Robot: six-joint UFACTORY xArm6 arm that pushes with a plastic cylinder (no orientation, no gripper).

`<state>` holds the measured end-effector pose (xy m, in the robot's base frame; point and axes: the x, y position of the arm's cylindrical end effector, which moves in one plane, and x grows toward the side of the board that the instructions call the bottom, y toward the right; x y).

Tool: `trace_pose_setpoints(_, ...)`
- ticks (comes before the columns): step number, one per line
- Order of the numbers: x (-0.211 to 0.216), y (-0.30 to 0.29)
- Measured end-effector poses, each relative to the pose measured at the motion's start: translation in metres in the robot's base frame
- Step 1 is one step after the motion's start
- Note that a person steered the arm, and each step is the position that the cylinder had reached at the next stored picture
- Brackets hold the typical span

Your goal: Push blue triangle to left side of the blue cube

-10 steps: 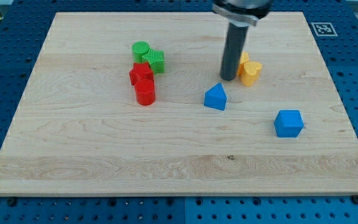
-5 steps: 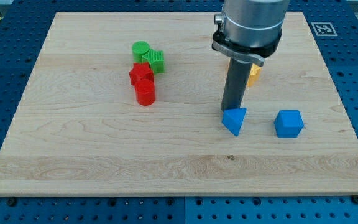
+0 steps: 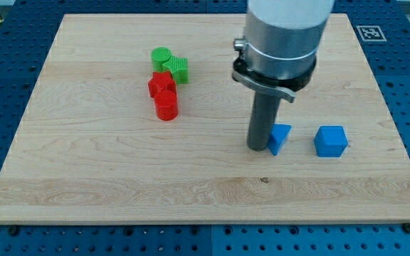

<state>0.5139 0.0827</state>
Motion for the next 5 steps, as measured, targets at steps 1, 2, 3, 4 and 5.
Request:
trace_pose_setpoints(1, 0.0, 0.03)
trace_pose_setpoints(2, -0.002, 0.03)
trace_pose_setpoints(3, -0.043, -0.008)
trace_pose_setpoints(4, -0.089, -0.052)
trace_pose_setpoints(5, -0.1, -0.108)
